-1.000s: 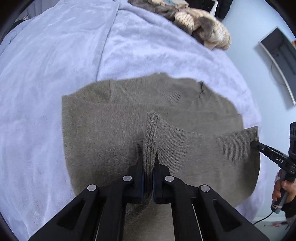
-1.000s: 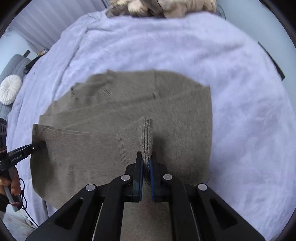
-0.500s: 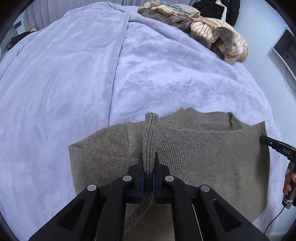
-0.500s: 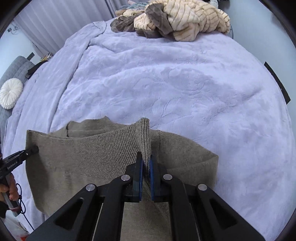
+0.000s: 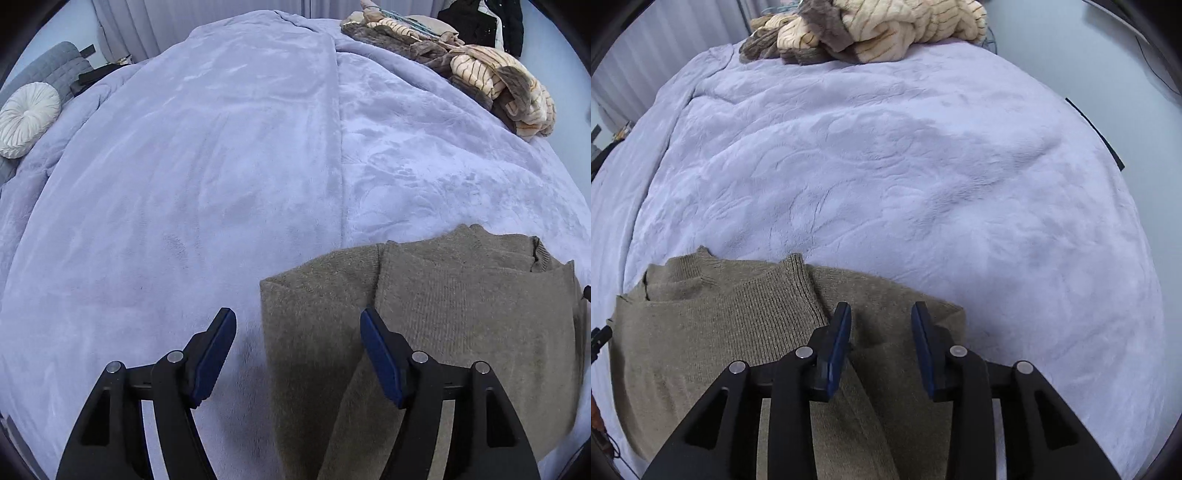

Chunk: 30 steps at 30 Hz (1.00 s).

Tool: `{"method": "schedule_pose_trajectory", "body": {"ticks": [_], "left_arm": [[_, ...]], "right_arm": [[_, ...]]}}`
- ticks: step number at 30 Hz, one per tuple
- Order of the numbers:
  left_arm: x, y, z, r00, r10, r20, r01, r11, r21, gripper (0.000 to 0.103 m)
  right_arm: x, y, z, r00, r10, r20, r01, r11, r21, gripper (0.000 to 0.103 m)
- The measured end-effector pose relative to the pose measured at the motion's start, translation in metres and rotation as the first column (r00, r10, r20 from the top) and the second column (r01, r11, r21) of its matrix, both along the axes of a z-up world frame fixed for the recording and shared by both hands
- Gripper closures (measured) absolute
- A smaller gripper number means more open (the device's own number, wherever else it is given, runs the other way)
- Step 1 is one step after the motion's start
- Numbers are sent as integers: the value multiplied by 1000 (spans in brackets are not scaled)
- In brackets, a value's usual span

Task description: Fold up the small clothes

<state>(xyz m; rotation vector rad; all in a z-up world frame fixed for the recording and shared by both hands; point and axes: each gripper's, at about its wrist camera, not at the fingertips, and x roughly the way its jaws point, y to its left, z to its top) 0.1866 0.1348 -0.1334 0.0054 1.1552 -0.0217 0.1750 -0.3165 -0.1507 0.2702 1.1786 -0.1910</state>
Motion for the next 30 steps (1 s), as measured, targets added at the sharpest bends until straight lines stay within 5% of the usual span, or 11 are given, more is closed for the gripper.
{"method": "schedule_pose_trajectory", "body": {"ticks": [4,9,13,16,19,22,26,30], "left_arm": [[-28,-8,12,1000,-8,6,8,997,-80,32],[-58,-28,-26,994,-36,-101,35,999,-11,32],[-79,-5,-36,992,10,-129,-11,1000,-5,21],[-92,17,-28,988,43,-148,-47,999,-27,21],[-108,32,-20,979,71,-193,-86,994,-68,21],[-125,41,-21,966,87,-244,-136,972,-191,21],[-145,38,-39,928,100,-359,-244,890,-384,21],[-149,23,-64,894,165,-416,-351,835,-423,21]], "right_arm": [[-37,26,13,992,121,32,-123,991,51,67],[-76,66,-18,975,215,-62,-212,976,56,67],[-102,42,-31,988,117,-102,-112,992,56,68],[-127,15,-17,997,17,-76,-5,988,156,66],[-157,0,-7,994,-61,-87,79,974,214,41],[-197,-11,-13,981,-157,-111,189,891,412,37],[-225,-15,-39,944,-281,-175,330,755,567,37],[-225,-19,-66,893,-402,-200,426,617,662,37]]}}
